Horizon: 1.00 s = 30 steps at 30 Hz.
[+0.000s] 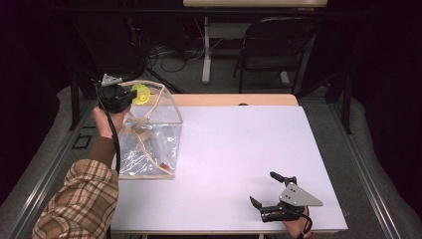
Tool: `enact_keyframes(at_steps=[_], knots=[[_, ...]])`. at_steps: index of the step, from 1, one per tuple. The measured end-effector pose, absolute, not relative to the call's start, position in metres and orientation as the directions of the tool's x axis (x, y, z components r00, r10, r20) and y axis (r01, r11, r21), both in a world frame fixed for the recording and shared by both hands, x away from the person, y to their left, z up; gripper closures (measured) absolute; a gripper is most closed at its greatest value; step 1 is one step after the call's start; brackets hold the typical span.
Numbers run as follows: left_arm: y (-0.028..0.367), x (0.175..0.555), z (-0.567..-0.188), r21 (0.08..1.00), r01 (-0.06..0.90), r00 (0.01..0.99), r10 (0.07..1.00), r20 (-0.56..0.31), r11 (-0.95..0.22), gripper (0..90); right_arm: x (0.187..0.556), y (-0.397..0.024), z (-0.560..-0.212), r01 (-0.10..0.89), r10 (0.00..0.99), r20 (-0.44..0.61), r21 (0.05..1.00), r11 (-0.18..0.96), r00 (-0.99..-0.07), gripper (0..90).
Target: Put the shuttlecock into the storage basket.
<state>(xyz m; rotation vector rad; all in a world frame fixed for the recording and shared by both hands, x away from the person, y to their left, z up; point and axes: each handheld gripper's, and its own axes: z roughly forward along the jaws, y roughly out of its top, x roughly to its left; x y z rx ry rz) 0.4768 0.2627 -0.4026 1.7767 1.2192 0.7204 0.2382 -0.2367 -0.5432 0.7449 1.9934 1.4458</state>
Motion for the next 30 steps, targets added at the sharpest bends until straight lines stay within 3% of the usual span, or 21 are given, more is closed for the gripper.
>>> enact_keyframes(at_steps=[30], knots=[[0.260,0.486,-0.416,0.847,0.504,0.379,0.925,-0.040,-0.170,89.6,0.238,-0.236,-0.543,0.107,0.715,-0.121,0.958,0.265,-0.689,0.3]])
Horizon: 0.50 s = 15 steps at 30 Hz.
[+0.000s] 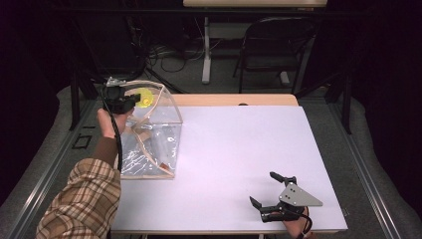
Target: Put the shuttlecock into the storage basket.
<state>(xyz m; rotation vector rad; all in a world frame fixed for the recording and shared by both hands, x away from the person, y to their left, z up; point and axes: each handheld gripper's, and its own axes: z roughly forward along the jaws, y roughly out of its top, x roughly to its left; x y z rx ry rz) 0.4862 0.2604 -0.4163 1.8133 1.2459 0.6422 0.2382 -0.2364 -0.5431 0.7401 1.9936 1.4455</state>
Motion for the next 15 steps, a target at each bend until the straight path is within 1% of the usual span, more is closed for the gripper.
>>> enact_keyframes(at_steps=[15], knots=[[0.2609,0.4915,-0.4248,0.826,0.537,0.387,0.920,-0.060,-0.172,89.5,0.2382,-0.2366,-0.5432,0.108,0.713,-0.119,0.958,0.265,-0.691,0.3]])
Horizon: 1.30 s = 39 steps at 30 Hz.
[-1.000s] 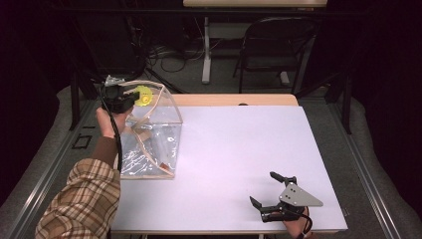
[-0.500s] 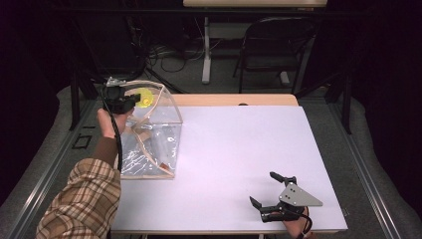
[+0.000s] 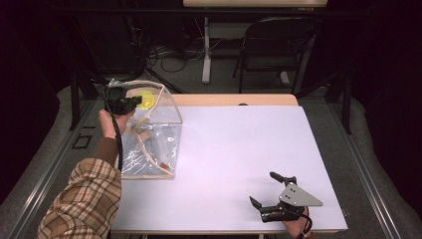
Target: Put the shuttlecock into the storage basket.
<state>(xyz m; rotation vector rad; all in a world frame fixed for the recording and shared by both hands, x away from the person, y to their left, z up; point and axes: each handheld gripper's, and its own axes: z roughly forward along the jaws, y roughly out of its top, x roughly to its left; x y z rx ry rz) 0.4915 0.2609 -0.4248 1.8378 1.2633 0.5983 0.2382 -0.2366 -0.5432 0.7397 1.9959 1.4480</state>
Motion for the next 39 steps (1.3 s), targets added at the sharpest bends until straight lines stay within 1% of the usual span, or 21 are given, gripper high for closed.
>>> enact_keyframes(at_steps=[39], knots=[[0.260,0.502,-0.436,0.789,0.583,0.405,0.911,-0.078,-0.192,89.5,0.238,-0.237,-0.543,0.110,0.712,-0.119,0.957,0.267,-0.692,0.4]])
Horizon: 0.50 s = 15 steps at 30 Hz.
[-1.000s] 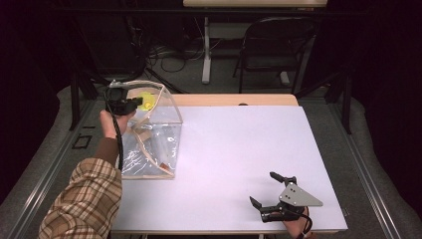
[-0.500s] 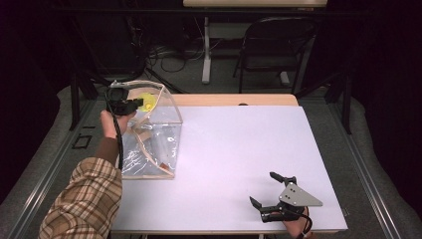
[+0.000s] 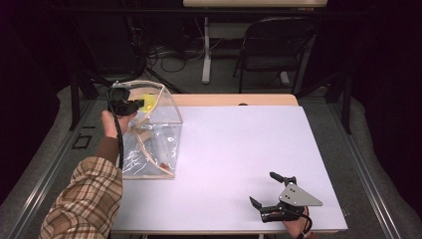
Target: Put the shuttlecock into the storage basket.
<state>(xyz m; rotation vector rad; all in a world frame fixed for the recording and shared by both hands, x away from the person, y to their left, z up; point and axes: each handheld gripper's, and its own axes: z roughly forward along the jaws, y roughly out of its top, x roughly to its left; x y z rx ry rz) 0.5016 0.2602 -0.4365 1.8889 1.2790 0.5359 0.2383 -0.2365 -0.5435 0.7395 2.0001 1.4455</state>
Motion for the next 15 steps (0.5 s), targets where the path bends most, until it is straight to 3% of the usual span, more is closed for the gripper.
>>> enact_keyframes(at_steps=[15], knots=[[0.2583,0.5042,-0.4394,0.776,0.597,0.408,0.910,-0.073,-0.205,89.5,0.2382,-0.2363,-0.5434,0.110,0.713,-0.120,0.957,0.268,-0.691,0.4]])
